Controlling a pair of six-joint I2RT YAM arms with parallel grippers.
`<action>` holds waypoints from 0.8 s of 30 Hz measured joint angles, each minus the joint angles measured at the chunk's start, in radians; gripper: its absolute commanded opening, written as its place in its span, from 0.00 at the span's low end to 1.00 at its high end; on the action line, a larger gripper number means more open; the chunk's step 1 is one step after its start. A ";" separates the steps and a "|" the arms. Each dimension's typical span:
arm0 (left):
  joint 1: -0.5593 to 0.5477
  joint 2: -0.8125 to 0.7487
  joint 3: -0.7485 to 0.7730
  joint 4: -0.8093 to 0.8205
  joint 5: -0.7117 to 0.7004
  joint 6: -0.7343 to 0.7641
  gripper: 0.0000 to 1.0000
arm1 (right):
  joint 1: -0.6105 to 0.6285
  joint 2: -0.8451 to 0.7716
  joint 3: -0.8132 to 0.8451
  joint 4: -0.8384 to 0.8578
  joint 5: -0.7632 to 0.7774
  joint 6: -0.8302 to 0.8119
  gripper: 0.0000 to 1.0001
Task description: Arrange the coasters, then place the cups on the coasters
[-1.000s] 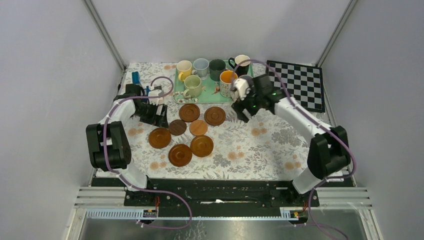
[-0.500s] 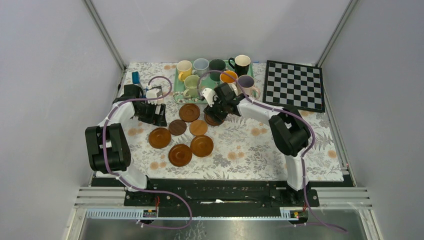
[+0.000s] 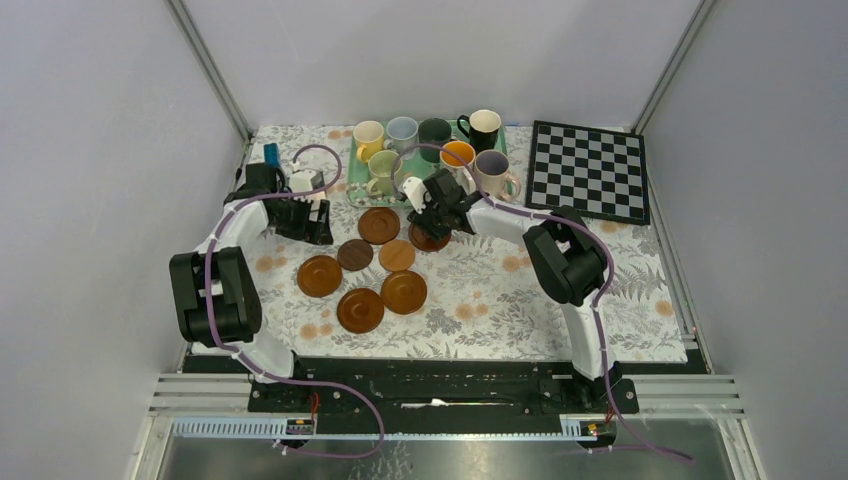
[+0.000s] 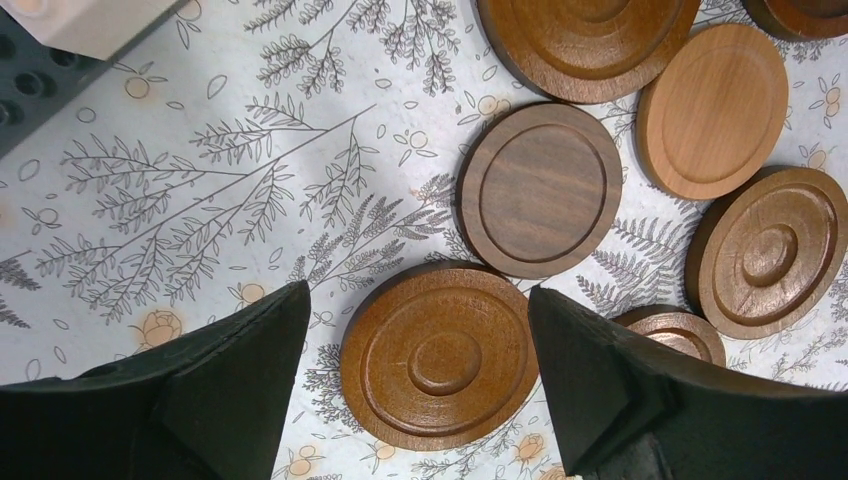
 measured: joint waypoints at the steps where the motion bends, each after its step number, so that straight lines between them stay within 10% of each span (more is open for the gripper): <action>1: 0.000 0.000 0.004 0.001 0.000 0.000 0.86 | 0.000 0.002 -0.001 -0.002 0.012 -0.002 0.49; 24: -0.198 0.015 0.031 0.044 -0.009 0.113 0.78 | -0.085 -0.280 -0.378 -0.064 0.083 -0.016 0.46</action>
